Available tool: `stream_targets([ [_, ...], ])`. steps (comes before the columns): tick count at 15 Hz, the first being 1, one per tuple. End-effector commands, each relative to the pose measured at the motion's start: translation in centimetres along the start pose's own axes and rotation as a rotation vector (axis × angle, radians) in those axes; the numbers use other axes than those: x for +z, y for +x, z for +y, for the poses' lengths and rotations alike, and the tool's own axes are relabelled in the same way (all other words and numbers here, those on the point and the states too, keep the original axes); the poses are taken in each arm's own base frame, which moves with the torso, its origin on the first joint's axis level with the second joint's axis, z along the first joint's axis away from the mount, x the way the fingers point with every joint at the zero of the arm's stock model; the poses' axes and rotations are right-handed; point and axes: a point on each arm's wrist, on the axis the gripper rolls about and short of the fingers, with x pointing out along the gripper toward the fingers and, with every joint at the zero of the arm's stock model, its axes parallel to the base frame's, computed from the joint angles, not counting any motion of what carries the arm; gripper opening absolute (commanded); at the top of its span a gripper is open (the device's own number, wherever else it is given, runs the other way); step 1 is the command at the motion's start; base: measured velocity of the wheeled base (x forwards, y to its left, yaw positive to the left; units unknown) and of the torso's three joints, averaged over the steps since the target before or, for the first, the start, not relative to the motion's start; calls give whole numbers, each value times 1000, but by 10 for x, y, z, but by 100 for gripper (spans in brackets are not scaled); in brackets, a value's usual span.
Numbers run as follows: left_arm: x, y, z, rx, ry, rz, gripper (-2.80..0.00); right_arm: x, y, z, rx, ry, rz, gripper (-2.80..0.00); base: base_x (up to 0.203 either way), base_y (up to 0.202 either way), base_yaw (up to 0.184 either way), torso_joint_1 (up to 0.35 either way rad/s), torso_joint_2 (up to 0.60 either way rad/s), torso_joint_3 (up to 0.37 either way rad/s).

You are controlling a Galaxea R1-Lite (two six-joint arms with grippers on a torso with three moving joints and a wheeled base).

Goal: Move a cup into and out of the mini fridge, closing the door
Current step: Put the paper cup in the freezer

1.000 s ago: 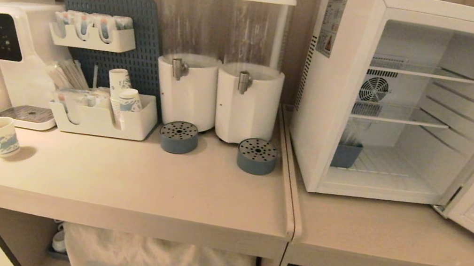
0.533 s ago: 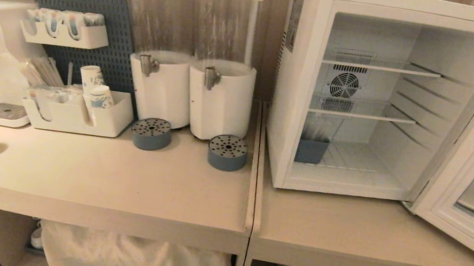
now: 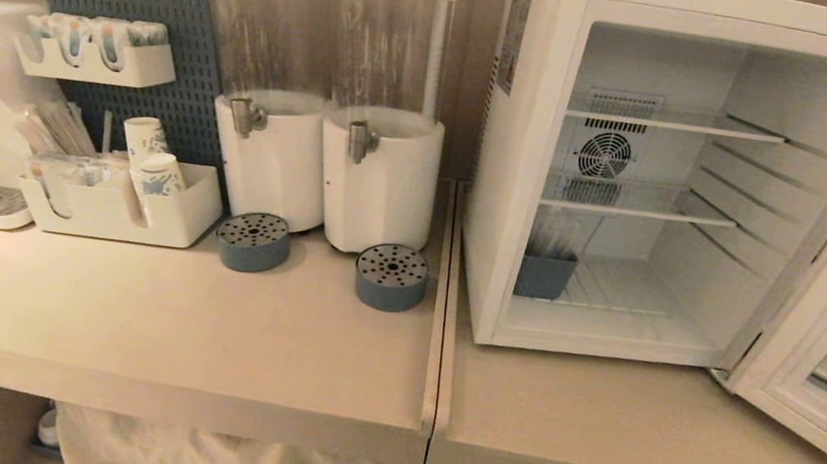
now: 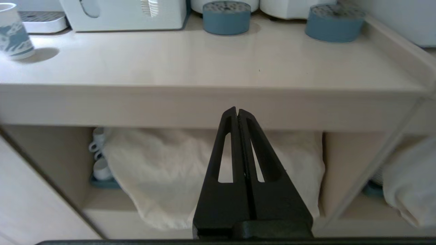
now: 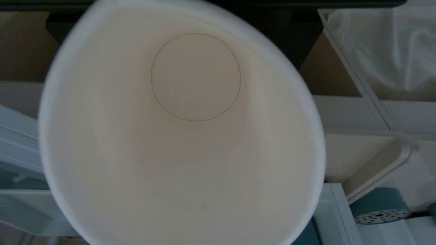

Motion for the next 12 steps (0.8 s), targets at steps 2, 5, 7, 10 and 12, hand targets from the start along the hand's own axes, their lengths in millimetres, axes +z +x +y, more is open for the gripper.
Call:
stream_targets([
  [2,0,0,0,1,0,1,-280,0,0,0,0,-1,-1,-280,96,0,1,4,7,2],
  [5,0,0,0,0,0,-2,-280,30,-8,-1,18,8,-84,-280,0,0,0,0,0,0],
  [7,0,0,0,2,0,-1,-280,92,-19,-4,53,46,-172,-280,0,0,0,0,0,0],
  [10,0,0,0,1,-1,-1,-280,169,28,-8,108,86,-28,-280,0,0,0,0,0,0],
  [12,0,0,0,1,-1,1,-280,200,89,-10,144,101,113,-280,0,0,0,0,0,0],
])
